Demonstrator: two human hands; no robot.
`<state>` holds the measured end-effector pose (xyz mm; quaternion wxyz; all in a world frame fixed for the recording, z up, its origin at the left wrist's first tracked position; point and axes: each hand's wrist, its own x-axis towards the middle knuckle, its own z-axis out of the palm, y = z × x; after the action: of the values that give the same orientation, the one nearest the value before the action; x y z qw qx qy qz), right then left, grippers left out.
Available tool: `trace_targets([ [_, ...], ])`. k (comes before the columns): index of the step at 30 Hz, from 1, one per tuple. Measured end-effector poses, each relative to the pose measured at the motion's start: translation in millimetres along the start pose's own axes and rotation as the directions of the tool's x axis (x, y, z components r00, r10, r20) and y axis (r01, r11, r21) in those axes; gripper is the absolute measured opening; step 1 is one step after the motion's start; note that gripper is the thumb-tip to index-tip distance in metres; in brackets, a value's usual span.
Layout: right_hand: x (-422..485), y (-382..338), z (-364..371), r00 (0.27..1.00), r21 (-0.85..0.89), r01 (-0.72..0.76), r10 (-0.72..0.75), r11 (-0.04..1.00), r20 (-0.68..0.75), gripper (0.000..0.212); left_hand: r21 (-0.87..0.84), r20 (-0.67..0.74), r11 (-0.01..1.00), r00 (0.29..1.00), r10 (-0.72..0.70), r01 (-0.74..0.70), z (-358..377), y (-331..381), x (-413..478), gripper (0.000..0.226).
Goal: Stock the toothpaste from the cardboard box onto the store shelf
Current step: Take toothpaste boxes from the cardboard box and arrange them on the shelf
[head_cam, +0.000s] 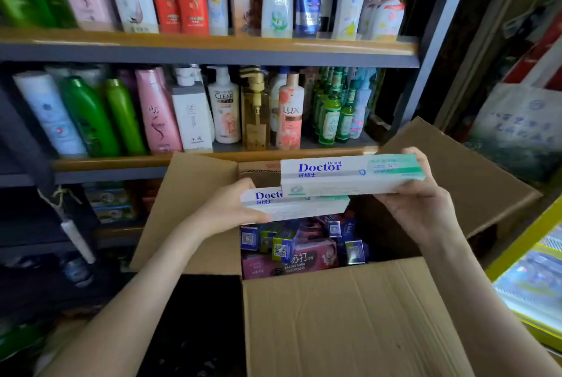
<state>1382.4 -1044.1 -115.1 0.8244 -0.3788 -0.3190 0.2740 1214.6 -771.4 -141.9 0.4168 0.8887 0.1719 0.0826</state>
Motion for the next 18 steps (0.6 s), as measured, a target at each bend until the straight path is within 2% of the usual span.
trace_targets([
  [3, 1, 6, 6, 1.000, 0.052, -0.010, 0.009, 0.999, 0.012, 0.043, -0.230, -0.031, 0.973, 0.999, -0.028, 0.020, 3, 4, -23, 0.045],
  [6, -1, 14, 13, 0.995, 0.090, -0.082, 0.076, 0.993, 0.064, 0.027, -0.457, -0.075, 0.889, 0.996, -0.044, 0.005, 3, 8, -48, 0.050],
  [8, 0, 20, 23, 0.993, 0.047, -0.113, 0.111, 0.992, 0.046, 0.016, -0.525, -0.082, 0.851, 0.993, -0.089, 0.033, 3, 5, -66, 0.048],
  [10, 1, 30, 35, 0.991, -0.026, -0.132, 0.132, 0.991, 0.014, 0.024, -0.598, -0.098, 0.799, 0.984, -0.149, 0.061, 4, -2, -84, 0.049],
  [14, 1, 61, 69, 0.981, -0.035, -0.194, 0.194, 0.980, -0.010, 0.008, -0.712, -0.172, 0.701, 0.959, -0.226, 0.038, 0, -20, -125, 0.057],
  [18, -5, 101, 116, 0.948, -0.131, -0.317, 0.311, 0.939, -0.061, 0.018, -0.757, -0.164, 0.651, 0.946, -0.279, 0.061, -10, -42, -170, 0.060],
])
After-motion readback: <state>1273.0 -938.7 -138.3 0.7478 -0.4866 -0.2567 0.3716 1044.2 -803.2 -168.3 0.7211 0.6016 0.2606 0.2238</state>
